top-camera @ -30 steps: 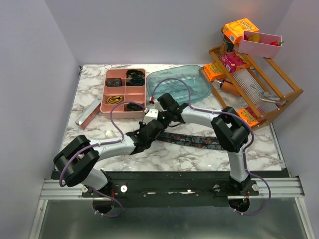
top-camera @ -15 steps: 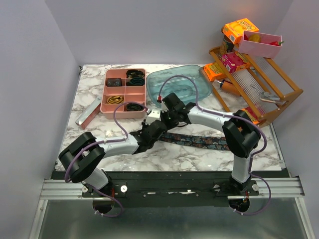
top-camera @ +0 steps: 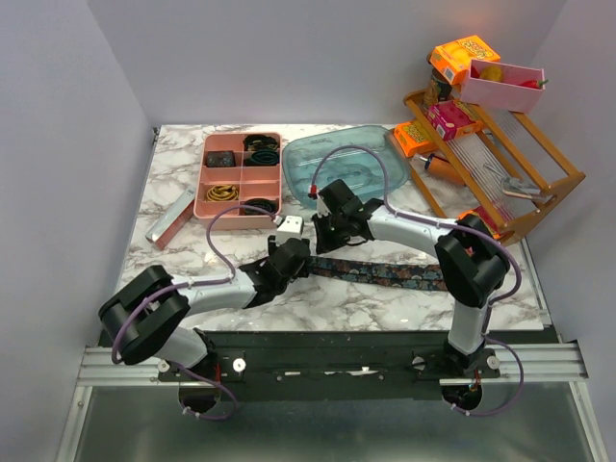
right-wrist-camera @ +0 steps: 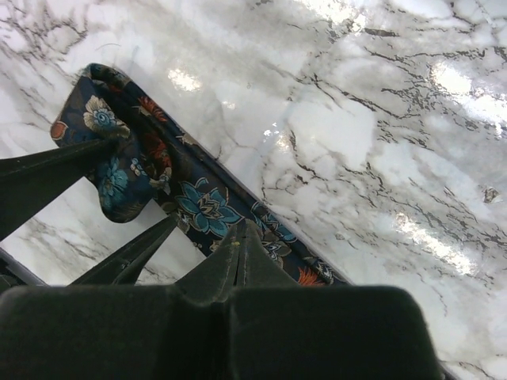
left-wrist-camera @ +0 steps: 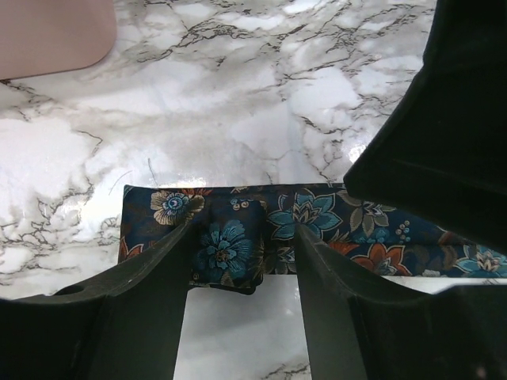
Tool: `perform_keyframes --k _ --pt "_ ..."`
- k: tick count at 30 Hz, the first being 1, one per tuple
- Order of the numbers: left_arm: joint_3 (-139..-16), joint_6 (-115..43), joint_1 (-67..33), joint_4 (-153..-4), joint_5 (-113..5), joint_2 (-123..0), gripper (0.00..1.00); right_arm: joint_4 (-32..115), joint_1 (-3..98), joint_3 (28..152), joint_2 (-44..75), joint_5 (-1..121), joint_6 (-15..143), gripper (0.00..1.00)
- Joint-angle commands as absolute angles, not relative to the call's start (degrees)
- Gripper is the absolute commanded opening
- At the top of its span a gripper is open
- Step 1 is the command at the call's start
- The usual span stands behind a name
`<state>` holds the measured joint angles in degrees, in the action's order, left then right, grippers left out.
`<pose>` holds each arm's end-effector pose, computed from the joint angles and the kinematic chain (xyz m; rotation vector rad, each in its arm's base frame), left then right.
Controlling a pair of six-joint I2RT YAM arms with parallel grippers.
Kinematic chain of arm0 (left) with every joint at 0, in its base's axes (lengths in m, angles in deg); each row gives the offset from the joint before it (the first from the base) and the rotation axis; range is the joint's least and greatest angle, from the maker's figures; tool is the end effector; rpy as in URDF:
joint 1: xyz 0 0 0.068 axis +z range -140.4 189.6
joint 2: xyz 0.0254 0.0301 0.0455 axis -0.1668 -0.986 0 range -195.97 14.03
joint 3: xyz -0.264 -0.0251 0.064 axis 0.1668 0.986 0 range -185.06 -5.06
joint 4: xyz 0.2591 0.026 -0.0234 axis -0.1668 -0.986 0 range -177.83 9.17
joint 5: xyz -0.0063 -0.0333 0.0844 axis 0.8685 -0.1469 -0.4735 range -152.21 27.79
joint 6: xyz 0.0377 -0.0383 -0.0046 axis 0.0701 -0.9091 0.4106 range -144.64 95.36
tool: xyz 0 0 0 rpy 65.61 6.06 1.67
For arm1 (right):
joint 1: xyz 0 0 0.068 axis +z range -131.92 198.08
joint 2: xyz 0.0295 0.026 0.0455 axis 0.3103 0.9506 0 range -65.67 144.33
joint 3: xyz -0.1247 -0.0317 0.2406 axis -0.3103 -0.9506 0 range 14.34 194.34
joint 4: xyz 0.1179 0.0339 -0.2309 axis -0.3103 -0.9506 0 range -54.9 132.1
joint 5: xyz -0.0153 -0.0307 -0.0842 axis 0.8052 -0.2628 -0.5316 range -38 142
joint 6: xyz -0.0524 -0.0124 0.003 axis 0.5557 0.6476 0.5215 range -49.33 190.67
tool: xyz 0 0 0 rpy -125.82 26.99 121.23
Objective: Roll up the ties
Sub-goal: Roll the tie at the center of the board.
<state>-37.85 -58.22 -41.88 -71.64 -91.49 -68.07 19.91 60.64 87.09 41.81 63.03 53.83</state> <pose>0.1814 -0.1998 0.1607 0.0770 2.1784 -0.2637 0.2859 0.2716 0.1837 -0.6682 2.5828 0.6160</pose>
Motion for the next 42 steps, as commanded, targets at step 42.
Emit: perform_keyframes --k 42 --pt "-15.3 -76.6 -11.2 -38.6 -49.6 -60.2 0.85 25.1 63.4 91.3 49.2 70.6 53.8 0.01"
